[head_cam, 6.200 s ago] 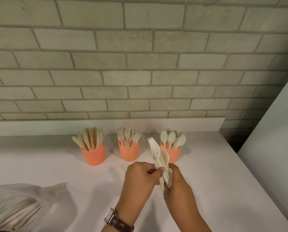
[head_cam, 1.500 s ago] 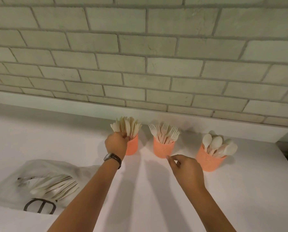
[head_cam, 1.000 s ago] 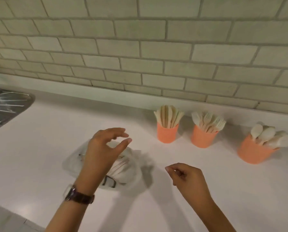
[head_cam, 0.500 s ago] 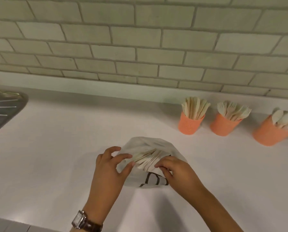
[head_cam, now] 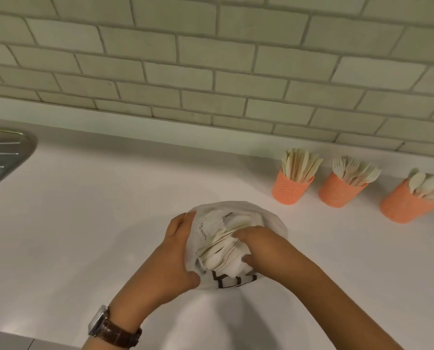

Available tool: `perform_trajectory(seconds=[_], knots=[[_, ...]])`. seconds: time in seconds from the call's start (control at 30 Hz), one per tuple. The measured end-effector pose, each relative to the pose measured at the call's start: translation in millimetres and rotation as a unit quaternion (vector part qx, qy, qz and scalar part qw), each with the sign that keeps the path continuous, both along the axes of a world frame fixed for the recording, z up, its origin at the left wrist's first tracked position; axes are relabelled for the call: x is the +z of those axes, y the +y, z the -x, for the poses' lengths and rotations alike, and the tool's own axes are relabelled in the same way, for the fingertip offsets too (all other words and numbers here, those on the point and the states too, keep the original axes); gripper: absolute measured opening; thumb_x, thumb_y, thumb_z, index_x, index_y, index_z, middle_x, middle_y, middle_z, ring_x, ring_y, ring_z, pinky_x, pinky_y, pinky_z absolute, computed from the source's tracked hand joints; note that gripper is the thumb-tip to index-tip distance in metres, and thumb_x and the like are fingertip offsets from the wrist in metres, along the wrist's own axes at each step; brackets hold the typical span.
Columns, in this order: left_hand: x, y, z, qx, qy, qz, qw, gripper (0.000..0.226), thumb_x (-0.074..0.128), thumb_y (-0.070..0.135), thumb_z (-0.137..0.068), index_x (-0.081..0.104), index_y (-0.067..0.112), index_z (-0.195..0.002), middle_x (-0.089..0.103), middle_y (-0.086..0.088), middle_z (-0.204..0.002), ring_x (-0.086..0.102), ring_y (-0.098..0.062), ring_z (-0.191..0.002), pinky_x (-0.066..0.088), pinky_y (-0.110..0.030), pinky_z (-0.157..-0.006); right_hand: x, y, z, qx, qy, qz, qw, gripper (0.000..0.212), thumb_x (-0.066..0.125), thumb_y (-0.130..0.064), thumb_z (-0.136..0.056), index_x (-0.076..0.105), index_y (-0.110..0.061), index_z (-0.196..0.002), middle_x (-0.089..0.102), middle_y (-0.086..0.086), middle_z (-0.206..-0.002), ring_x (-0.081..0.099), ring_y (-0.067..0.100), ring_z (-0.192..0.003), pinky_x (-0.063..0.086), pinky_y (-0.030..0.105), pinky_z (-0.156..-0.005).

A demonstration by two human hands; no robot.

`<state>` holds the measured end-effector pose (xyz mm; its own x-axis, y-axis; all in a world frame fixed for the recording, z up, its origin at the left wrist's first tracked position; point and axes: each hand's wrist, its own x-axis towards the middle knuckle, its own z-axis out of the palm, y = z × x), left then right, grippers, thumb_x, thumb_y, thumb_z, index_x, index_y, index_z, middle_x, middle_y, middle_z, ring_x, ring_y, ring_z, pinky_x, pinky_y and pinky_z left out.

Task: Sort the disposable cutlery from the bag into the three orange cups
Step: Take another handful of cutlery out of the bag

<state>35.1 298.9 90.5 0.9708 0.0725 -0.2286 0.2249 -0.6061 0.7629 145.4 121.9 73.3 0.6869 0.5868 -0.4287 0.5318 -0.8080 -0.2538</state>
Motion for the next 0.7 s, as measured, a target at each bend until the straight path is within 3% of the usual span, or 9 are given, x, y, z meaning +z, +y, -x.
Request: perform_trajectory(seconds=[0.07,0.13,0.23,0.33,0.4,0.5,0.57,0.7], knots=[[3.1,-1.1,-0.8,-0.004,-0.001,0.008,1.0,0.11,0.068,0.005,-0.067,-0.002,0.042,-0.144,0.008,0.034,-0.133,0.054,-0.002,-0.09,0.054,-0.023,-0.072,-17.5,14.0,-3.7,0.085,-0.029,0.03,0.995,0.031,0.048,0.003,-0.087,0.054,-0.006,-0.116,0.058,0.007,-0.111,0.054,0.022,-0.109,0.045,0.028,-0.079],[4.6,-3.1,-1.4,-0.009,-0.01,0.011,1.0,0.107,0.067,0.005,-0.069,0.0,0.045,-0.142,0.008,0.033,-0.132,0.054,-0.001,-0.088,0.053,-0.021,-0.073,-37.3,25.5,-8.9,0.167,-0.082,0.032,0.982,0.031,0.047,0.013,-0.079,0.054,-0.004,-0.104,0.053,0.01,-0.101,0.054,0.026,-0.098,0.039,0.029,-0.064],[3.7,-4.3,-2.8,-0.009,-0.026,0.009,1.0,0.104,0.066,0.006,-0.07,0.0,0.048,-0.138,0.009,0.032,-0.134,0.052,0.005,-0.087,0.049,-0.014,-0.073,-68.8,36.9,-19.0,0.222,-0.144,0.04,0.964,0.051,0.053,0.014,-0.075,0.046,-0.003,-0.123,0.048,0.015,-0.121,0.051,0.031,-0.106,0.042,0.037,-0.084],[0.0,-2.1,-5.5,-0.006,-0.036,0.007,0.999,0.101,0.067,0.008,-0.071,0.004,0.045,-0.141,0.01,0.031,-0.137,0.05,0.008,-0.091,0.046,-0.009,-0.073,-79.5,43.7,-24.0,0.229,-0.158,0.044,0.959,0.066,0.056,0.008,-0.077,0.032,-0.005,-0.138,0.04,0.014,-0.133,0.042,0.031,-0.121,0.029,0.047,-0.109],[-1.5,-0.8,-7.4,0.0,-0.042,-0.003,0.999,0.101,0.067,0.009,-0.071,0.004,0.04,-0.144,0.011,0.029,-0.137,0.051,0.003,-0.093,0.045,-0.007,-0.073,-79.5,45.1,-26.7,0.233,-0.169,0.045,0.957,0.066,0.056,0.007,-0.078,0.031,-0.004,-0.138,0.04,0.015,-0.133,0.04,0.031,-0.122,0.025,0.047,-0.112],[-0.5,-1.6,-8.2,0.008,-0.052,-0.007,0.999,0.099,0.067,0.009,-0.072,0.006,0.039,-0.144,0.012,0.029,-0.136,0.053,-0.003,-0.09,0.046,-0.008,-0.071,-79.1,44.3,-27.9,0.23,-0.148,0.034,0.961,0.045,0.056,0.008,-0.075,0.048,-0.002,-0.118,0.045,0.016,-0.121,0.047,0.032,-0.108,0.038,0.037,-0.09],[0.6,-2.9,-8.5,0.008,-0.058,-0.006,0.998,0.098,0.066,0.009,-0.072,0.007,0.04,-0.143,0.013,0.03,-0.133,0.053,-0.002,-0.089,0.045,-0.007,-0.07,-78.8,43.7,-29.2,0.221,-0.127,0.036,0.966,0.039,0.055,0.01,-0.075,0.05,-0.002,-0.111,0.046,0.016,-0.117,0.049,0.032,-0.102,0.038,0.035,-0.075],[1.1,-4.5,-7.4,0.012,-0.053,-0.012,0.998,0.098,0.065,0.008,-0.073,0.004,0.039,-0.144,0.011,0.03,-0.135,0.055,-0.006,-0.089,0.049,-0.017,-0.076,-78.8,42.5,-33.7,0.22,-0.123,0.046,0.967,0.034,0.05,0.009,-0.08,0.05,-0.003,-0.111,0.056,0.016,-0.11,0.055,0.032,-0.099,0.036,0.034,-0.072]])
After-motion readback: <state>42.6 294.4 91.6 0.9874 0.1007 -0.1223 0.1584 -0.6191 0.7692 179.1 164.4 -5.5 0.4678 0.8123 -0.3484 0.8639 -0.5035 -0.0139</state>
